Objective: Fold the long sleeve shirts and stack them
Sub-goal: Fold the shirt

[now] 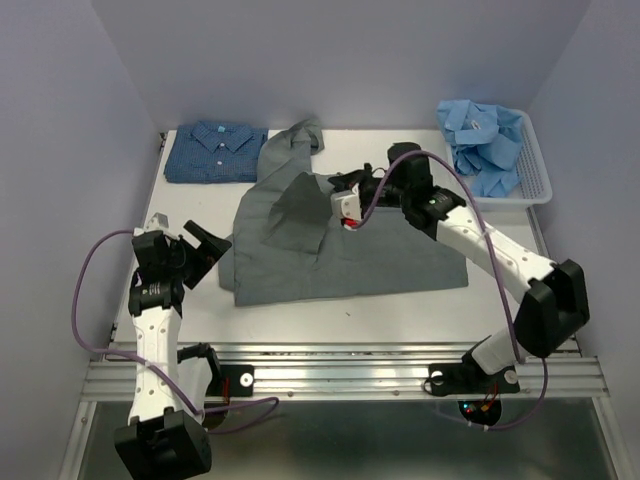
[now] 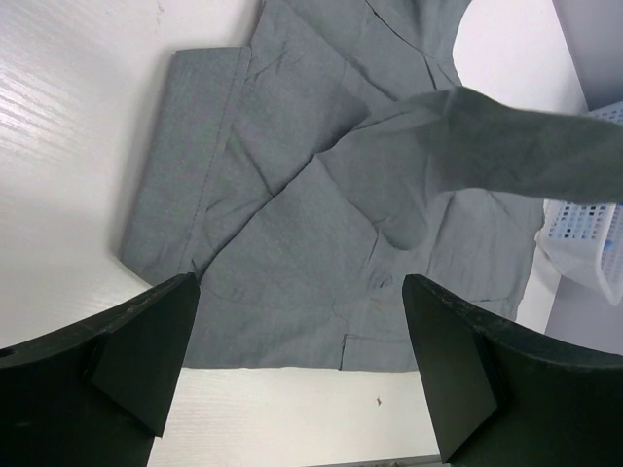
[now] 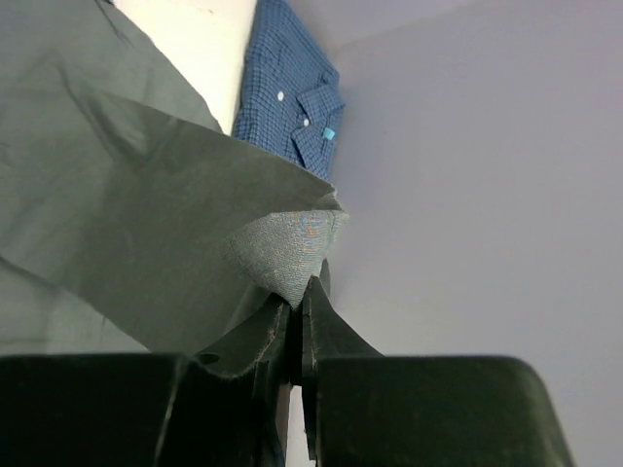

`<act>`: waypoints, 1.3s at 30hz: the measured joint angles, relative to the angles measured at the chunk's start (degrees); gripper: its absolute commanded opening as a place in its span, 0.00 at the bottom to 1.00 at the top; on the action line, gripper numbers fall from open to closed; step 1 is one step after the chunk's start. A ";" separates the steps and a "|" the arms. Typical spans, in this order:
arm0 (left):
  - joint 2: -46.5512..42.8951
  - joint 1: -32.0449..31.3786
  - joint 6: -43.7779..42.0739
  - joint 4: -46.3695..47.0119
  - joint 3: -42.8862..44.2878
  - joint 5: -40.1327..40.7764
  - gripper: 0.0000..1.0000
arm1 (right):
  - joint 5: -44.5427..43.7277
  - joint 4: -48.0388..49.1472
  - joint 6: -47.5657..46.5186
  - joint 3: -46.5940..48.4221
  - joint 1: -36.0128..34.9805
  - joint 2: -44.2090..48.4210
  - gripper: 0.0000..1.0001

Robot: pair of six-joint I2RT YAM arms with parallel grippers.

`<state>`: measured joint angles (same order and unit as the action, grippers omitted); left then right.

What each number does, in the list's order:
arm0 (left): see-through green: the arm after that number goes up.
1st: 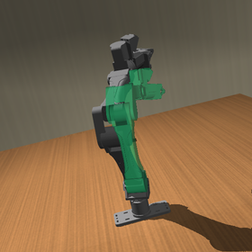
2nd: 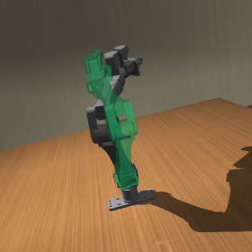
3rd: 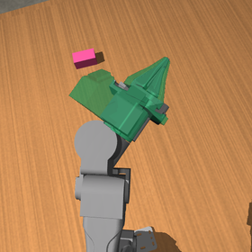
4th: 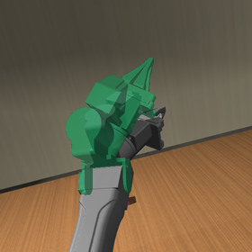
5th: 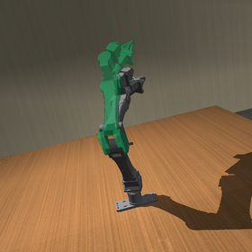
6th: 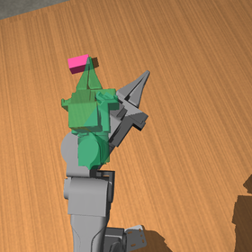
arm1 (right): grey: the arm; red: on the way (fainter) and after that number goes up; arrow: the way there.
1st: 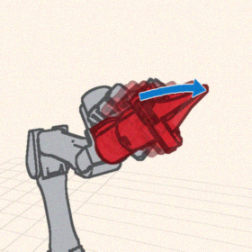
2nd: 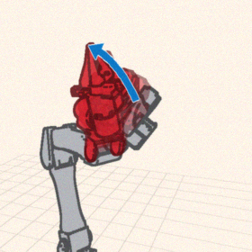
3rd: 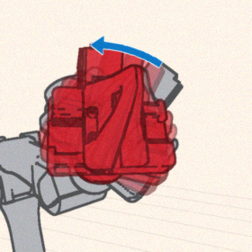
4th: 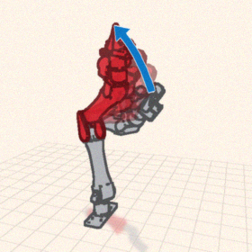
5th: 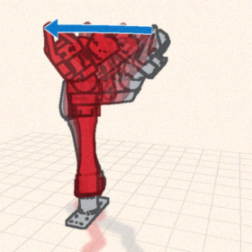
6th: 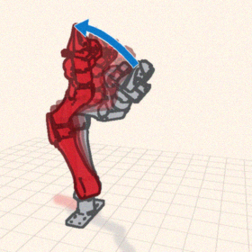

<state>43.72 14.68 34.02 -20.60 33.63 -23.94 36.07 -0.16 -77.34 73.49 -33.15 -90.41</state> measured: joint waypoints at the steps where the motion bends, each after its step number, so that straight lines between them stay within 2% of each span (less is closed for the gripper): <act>1: -0.15 0.00 0.04 -0.15 0.00 0.00 0.99 | 0.61 -2.89 -1.51 -0.04 0.00 2.08 0.06; 6: -0.24 0.00 0.37 -1.57 0.02 0.42 0.99 | 2.95 -23.50 -11.28 -0.24 0.00 10.10 0.06; 13: -0.09 0.00 0.26 -7.89 2.21 1.99 0.99 | 1.33 -50.07 -23.63 -0.83 0.00 11.37 0.05; 18: -0.61 0.00 0.42 -9.25 3.10 2.62 0.99 | -3.19 -60.78 -26.51 -1.38 0.00 12.92 0.05; 31: -2.03 0.00 1.92 -9.31 3.10 1.18 0.99 | -10.67 -63.71 -25.55 -4.04 0.00 18.36 0.04; 36: -3.32 -0.52 3.69 -6.23 1.60 -2.89 0.99 | -12.74 -57.05 -21.88 -6.16 0.00 21.59 0.01; 39: -5.01 -3.17 6.12 -4.09 -0.44 -4.92 0.99 | -14.21 -49.92 -20.37 -6.16 0.00 21.68 0.01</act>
<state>38.72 11.51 40.14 -24.69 33.19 -28.86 21.87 -50.09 -97.71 67.33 -33.15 -68.73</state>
